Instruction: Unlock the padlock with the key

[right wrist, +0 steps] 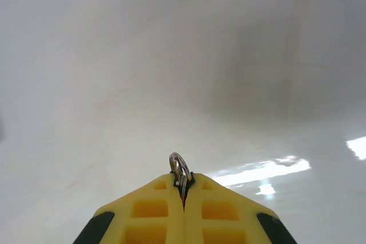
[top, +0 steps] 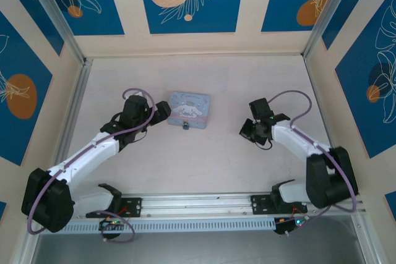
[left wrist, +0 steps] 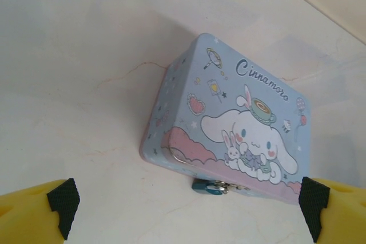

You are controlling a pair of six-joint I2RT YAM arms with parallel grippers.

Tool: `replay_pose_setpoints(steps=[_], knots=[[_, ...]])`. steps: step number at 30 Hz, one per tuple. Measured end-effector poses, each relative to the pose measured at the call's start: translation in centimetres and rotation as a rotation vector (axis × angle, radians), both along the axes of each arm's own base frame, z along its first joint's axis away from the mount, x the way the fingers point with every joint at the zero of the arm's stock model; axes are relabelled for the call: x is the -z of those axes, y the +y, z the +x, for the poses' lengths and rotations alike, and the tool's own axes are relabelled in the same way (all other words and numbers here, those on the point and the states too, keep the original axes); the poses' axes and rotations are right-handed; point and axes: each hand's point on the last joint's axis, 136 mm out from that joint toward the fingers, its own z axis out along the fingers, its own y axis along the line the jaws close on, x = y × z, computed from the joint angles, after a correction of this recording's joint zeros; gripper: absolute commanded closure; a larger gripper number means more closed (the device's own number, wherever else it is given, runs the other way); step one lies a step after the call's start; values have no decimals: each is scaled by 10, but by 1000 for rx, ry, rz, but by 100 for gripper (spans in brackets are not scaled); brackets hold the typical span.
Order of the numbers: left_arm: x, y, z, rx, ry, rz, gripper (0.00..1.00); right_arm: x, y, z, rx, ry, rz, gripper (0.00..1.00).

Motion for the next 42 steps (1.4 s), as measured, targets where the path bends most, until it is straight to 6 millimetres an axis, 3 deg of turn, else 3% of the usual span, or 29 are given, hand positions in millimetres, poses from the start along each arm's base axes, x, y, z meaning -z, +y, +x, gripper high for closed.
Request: replay_pose_setpoints(steps=[7,11,19,26,31,35,39,42], knots=[[-17,-34,-1,81,29,-182,0,-80,74,7,-255,-294,422,100],[-21,-69,-1,160,52,-319,0,-107,105,-2,-406,-385,631,100],[-34,-130,-4,297,118,-468,6,-148,130,-24,-669,-480,826,100],[-35,-162,4,382,156,-560,17,-150,135,-40,-787,-474,875,100],[-34,-176,-3,431,172,-579,19,-148,130,-31,-746,-482,849,100],[-38,-181,-11,442,162,-598,23,-136,123,-9,-570,-468,803,100],[-28,-178,-16,387,189,-636,31,-103,119,5,-288,-390,731,100],[-18,-175,-17,325,228,-685,36,-89,120,10,-113,-359,679,100]])
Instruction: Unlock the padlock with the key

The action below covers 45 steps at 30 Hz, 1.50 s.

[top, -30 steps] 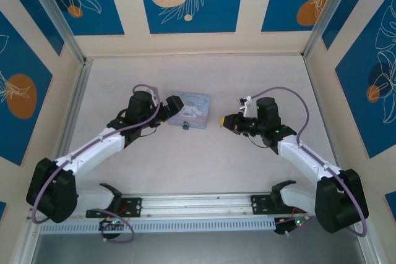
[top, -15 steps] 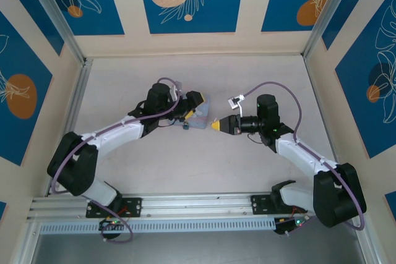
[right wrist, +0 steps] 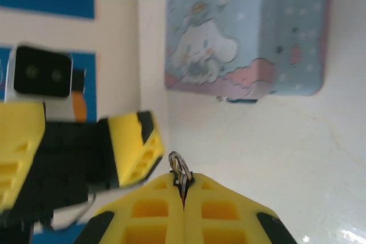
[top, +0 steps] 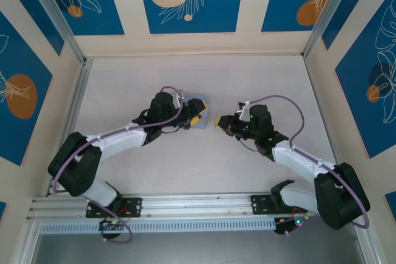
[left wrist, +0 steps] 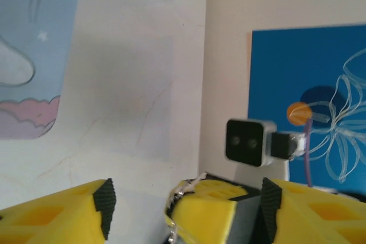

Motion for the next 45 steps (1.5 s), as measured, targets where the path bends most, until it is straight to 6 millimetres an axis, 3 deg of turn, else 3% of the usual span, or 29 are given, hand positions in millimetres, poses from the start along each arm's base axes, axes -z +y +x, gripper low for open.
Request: replay_pose_setpoints(steps=[8,17,30,45], knots=[[11,-14,-1,-68,140,-127,46,-1,-6,22,299,40,-27,100],[13,-28,-5,-98,190,-183,62,14,-16,35,428,90,-33,100],[42,-43,-8,-115,250,-176,62,4,-17,42,456,84,31,100],[24,-50,0,-145,203,-242,60,5,-22,44,474,95,46,100]])
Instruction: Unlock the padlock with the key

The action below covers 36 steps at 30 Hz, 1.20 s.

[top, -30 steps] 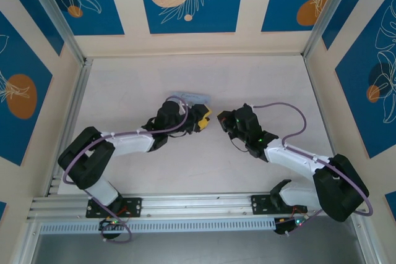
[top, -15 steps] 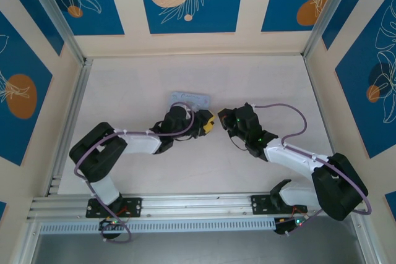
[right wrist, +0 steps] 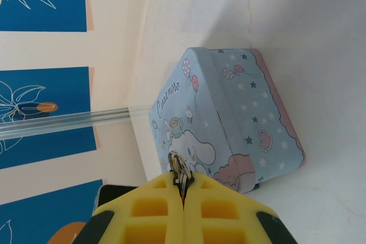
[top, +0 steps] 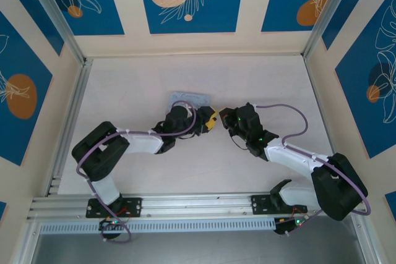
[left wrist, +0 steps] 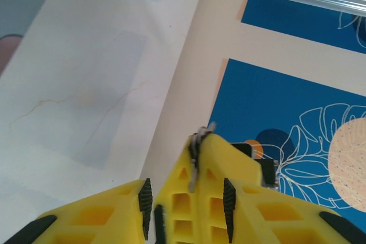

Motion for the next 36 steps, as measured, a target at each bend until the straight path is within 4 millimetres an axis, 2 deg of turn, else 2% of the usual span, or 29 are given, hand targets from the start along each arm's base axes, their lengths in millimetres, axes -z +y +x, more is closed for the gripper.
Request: replay_pose_setpoints(steps=[6,17,27,36], knots=[[-6,-3,4,-7,-15,-16,63,0,-1,1,2,1,1,100],[0,-6,9,-22,1,-25,81,2,-3,1,8,7,8,100],[1,-8,8,-24,4,-23,83,1,-2,2,7,5,10,100],[5,-10,6,-21,8,-19,96,2,-3,2,8,9,14,100]])
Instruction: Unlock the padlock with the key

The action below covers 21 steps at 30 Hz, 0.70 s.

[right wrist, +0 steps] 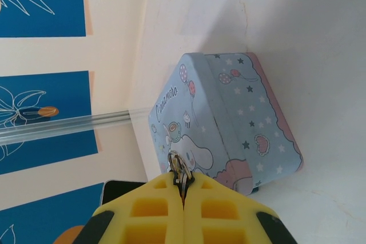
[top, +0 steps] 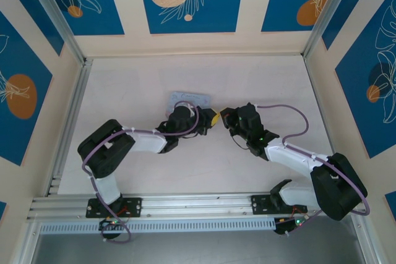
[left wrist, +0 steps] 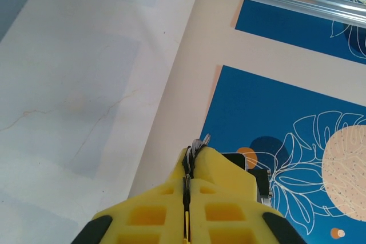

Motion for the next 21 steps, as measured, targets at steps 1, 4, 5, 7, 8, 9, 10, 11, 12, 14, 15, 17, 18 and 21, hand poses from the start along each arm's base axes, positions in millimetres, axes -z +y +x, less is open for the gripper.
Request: replay_pose_setpoints(steps=[1,4,5,7,8,9,10,11,12,14,15,17,18,21], knots=[[0,0,0,-1,0,-1,99,0,0,0,1,0,0,100],[0,0,0,-2,-3,-1,100,0,-1,0,2,1,1,100],[0,0,0,-2,-2,-2,100,0,-1,0,2,1,1,100],[0,0,0,-1,-2,-2,100,0,-1,0,3,3,2,74],[0,0,0,-1,-3,-2,100,1,-2,1,5,6,4,58],[0,0,0,-1,-4,-1,100,1,-3,1,2,10,1,46],[0,0,0,0,-7,3,100,1,-6,0,1,12,-2,38],[1,0,0,2,-11,8,100,0,-9,0,-2,15,-6,35],[2,1,1,3,-15,15,100,-2,-14,-1,-4,11,-12,34],[5,4,3,13,-32,42,100,-13,-32,-1,11,-6,-20,32],[7,5,2,20,-36,54,100,-19,-40,-2,15,-20,-24,32],[11,12,3,49,-59,107,100,-37,-64,-3,34,-66,-36,30],[12,15,3,62,-69,128,100,-42,-72,-4,35,-80,-42,30],[-1,23,9,136,-163,212,100,-52,-96,-5,24,-123,-67,30]])
